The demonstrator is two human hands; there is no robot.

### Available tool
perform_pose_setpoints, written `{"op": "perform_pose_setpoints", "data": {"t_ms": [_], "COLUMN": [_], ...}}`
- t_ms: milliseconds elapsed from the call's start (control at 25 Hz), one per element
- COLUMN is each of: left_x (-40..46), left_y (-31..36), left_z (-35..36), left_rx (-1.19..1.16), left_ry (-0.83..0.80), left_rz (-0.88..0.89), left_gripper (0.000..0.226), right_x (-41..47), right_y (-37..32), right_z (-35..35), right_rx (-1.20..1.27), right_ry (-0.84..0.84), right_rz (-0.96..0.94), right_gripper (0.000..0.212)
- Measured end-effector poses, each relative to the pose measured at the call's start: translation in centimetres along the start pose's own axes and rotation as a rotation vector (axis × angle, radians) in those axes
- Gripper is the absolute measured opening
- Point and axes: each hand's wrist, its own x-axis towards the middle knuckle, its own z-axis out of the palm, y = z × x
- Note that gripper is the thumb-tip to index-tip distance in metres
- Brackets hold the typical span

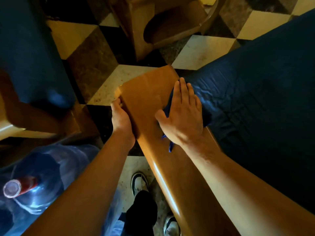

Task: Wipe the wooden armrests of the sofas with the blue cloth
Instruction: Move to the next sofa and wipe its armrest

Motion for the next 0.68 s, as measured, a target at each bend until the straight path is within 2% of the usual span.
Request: {"op": "perform_pose_setpoints", "data": {"t_ms": [80, 240, 360, 520, 600, 680], "left_x": [1.4, 3.4, 3.6, 3.7, 3.9, 3.2], "left_y": [1.4, 3.9, 4.2, 4.7, 5.1, 5.3], "left_z": [-0.1, -0.2, -1.1, -4.1, -5.9, -6.8], "left_rx": [-0.027, 0.018, 0.053, -0.071, -0.122, -0.079], "left_ry": [-0.028, -0.088, -0.149, -0.239, -0.238, -0.229], "left_rz": [-0.034, -0.044, -0.059, -0.160, -0.209, -0.200], "left_gripper": [0.050, 0.039, 0.031, 0.048, 0.053, 0.055], "right_x": [2.5, 6.4, 8.3, 6.7, 5.6, 4.5], "right_y": [-1.4, -3.0, -4.9, -9.8, -10.9, -10.6], "right_z": [0.3, 0.5, 0.3, 1.7, 2.3, 2.2], "right_rx": [0.007, -0.014, -0.058, -0.075, -0.172, -0.245], "right_ry": [0.016, 0.027, 0.007, -0.091, -0.152, -0.204], "right_rz": [-0.002, -0.074, -0.303, -0.648, -0.782, -0.865], "right_gripper": [0.101, 0.098, 0.077, 0.052, 0.049, 0.052]}}
